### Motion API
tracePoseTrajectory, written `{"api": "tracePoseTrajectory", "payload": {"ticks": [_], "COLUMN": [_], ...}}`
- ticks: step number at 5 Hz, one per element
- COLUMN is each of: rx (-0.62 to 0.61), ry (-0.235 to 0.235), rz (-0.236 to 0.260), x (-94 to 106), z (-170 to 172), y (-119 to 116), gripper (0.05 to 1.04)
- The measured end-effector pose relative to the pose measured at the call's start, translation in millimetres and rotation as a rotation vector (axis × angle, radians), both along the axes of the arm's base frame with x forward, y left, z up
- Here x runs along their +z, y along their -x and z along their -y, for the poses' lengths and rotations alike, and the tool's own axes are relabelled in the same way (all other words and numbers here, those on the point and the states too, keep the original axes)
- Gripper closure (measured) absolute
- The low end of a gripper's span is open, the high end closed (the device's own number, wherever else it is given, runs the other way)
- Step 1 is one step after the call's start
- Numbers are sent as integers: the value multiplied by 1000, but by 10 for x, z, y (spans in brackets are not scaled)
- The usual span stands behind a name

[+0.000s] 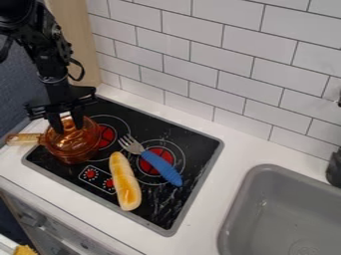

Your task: Put the orange lid on the orange pot

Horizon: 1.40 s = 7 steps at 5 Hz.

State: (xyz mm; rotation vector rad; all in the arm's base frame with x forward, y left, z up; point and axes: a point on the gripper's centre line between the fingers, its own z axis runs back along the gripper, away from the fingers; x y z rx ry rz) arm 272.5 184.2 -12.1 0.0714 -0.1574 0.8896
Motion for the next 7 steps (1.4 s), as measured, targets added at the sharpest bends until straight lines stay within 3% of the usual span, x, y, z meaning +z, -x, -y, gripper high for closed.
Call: {"api": "tracePoseTrajectory", "payload": {"ticks": [1,2,3,5,6,7], "rx": [-18,-24,-18,11,27,31], "ry": [43,85,81,80,88,97], "rz": [12,-4,29,58,131,128], "x": [5,23,152,325,640,731], "z": [29,70,71,60,35,0], "y": [25,110,101,102,69,77], "gripper": [633,326,85,83,83,83]}}
